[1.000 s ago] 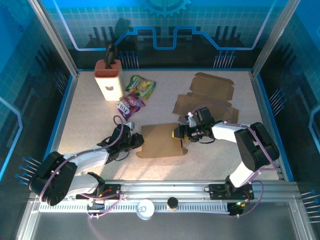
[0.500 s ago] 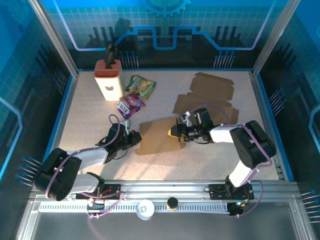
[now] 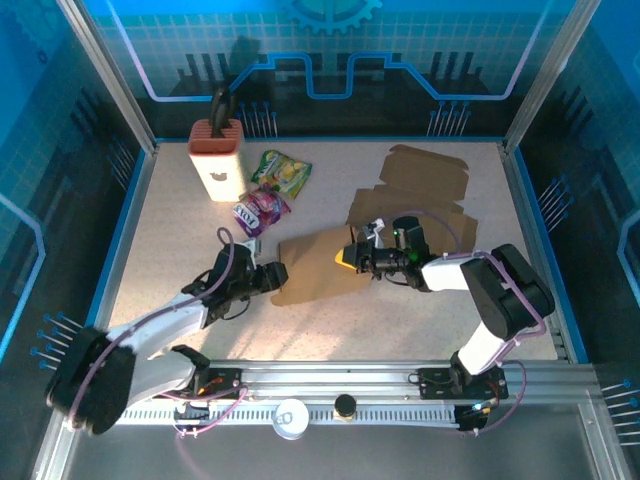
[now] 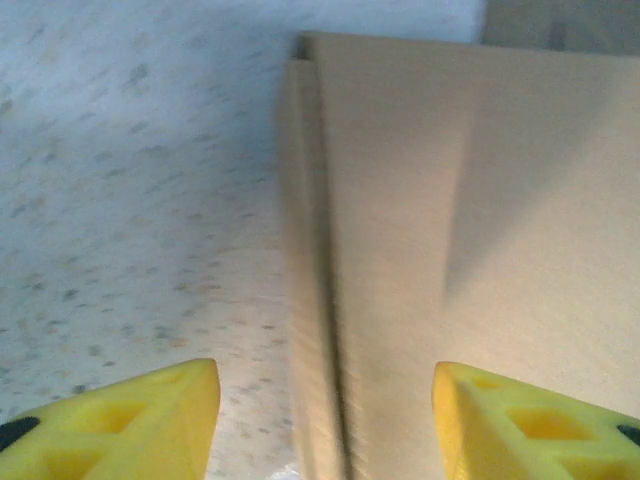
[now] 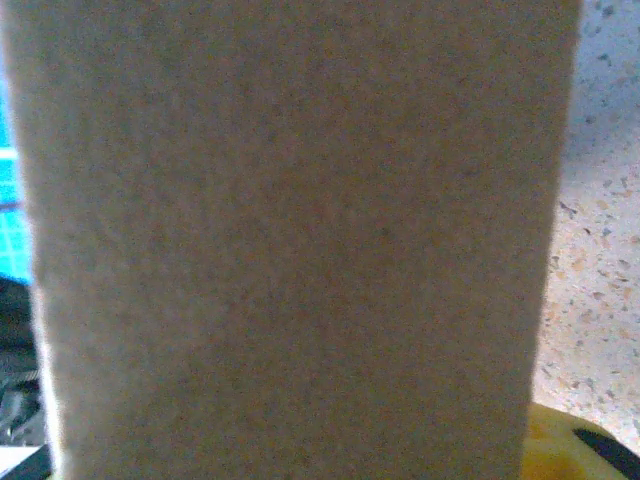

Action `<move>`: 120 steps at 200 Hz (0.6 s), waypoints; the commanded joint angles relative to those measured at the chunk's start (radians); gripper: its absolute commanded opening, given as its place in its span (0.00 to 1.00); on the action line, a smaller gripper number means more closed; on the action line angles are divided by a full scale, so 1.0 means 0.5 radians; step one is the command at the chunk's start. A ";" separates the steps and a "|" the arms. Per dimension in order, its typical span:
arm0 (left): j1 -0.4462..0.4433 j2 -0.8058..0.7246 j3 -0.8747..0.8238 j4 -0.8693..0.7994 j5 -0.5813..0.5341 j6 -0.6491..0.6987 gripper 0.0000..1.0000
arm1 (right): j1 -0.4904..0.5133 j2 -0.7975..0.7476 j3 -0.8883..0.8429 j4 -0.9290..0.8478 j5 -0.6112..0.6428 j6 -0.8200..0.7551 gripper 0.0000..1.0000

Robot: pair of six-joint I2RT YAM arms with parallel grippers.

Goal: Fold the paper box

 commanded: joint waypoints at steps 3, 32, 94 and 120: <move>-0.304 -0.297 0.195 -0.280 -0.356 0.546 0.63 | -0.074 -0.079 -0.005 0.103 -0.098 0.219 0.35; -0.804 -0.431 0.315 -0.338 -0.764 1.190 0.69 | -0.178 -0.226 0.030 -0.144 -0.176 0.271 0.31; -1.407 0.135 0.502 -0.097 -1.637 2.137 0.73 | -0.373 -0.548 0.223 -1.165 -0.237 -0.055 0.32; -1.433 0.336 0.522 0.192 -1.807 2.406 0.82 | -0.435 -0.591 0.248 -1.307 -0.283 -0.080 0.32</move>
